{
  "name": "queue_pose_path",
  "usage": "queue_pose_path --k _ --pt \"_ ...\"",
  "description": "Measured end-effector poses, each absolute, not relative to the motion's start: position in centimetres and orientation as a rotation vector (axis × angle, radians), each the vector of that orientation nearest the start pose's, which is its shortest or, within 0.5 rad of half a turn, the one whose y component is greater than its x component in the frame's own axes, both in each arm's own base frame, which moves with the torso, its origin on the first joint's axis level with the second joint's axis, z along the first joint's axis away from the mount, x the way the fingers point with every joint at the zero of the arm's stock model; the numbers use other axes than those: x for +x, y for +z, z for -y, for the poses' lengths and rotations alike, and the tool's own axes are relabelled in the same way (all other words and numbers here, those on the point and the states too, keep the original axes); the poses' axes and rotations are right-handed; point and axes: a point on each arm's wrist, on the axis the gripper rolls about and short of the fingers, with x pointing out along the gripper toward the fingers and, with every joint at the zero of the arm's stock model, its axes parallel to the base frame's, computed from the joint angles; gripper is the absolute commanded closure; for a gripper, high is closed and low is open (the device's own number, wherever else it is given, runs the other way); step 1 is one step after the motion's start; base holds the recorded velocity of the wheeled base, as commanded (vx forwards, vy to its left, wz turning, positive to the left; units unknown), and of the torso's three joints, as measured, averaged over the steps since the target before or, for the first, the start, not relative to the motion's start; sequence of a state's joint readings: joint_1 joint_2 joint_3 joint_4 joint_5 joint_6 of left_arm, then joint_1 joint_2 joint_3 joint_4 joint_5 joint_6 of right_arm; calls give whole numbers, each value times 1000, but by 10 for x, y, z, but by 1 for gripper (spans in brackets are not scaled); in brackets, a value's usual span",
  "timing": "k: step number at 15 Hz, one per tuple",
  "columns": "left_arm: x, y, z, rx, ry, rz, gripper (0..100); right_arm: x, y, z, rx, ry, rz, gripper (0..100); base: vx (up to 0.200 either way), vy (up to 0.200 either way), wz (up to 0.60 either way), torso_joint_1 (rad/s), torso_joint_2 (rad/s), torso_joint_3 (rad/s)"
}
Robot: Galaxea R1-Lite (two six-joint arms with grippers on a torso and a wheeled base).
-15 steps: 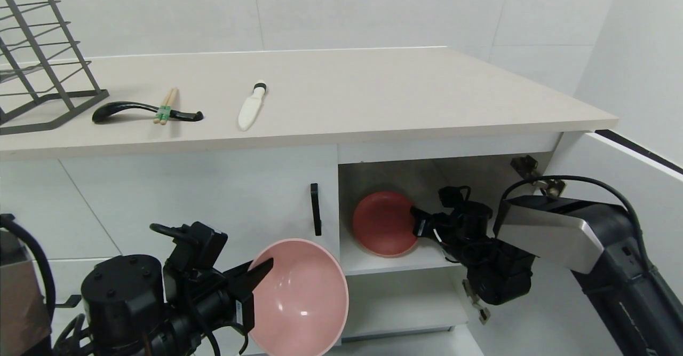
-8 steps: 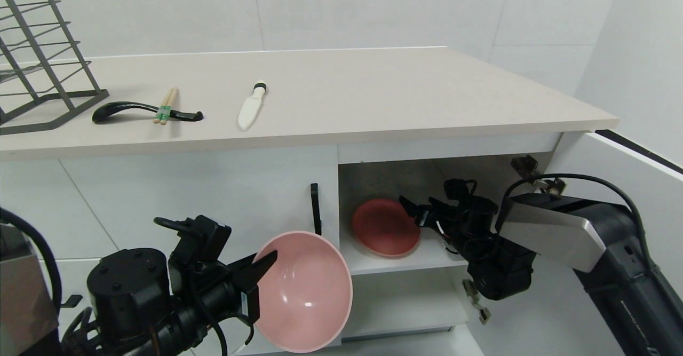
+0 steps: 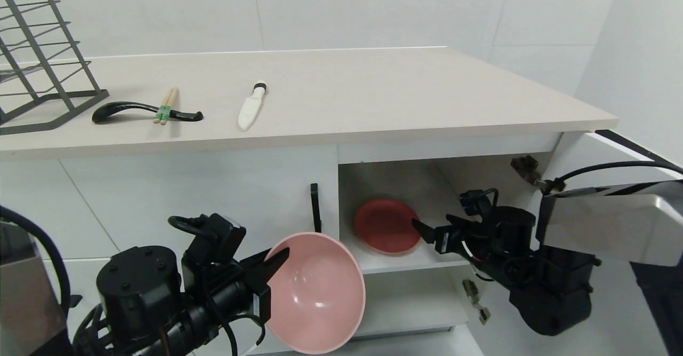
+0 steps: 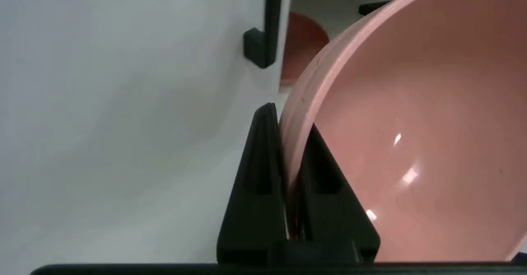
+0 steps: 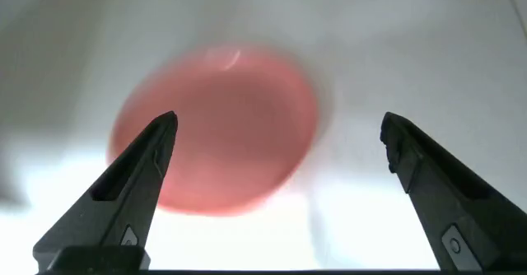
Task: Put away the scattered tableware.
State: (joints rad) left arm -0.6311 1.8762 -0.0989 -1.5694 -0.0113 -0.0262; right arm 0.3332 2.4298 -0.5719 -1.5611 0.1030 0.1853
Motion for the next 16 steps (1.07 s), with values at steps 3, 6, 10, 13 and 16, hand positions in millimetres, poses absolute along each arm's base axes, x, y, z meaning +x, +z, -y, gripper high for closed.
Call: queue_pose_path --k 3,6,10,13,16 --pt "183 80 142 42 -667 -195 100 285 13 -121 111 464 -336 0 0 0 0 0 0 0" --pt "189 86 152 39 -681 -147 100 247 46 -124 100 515 -297 0 0 0 0 0 0 0" --pt "203 86 174 112 -702 -79 100 211 78 -115 84 538 -223 0 0 0 0 0 0 0" --pt "219 83 195 131 -627 -37 100 194 94 -107 67 547 -168 0 0 0 0 0 0 0" --pt "225 77 223 128 -634 -13 100 183 100 -102 58 550 -145 0 0 0 0 0 0 0"
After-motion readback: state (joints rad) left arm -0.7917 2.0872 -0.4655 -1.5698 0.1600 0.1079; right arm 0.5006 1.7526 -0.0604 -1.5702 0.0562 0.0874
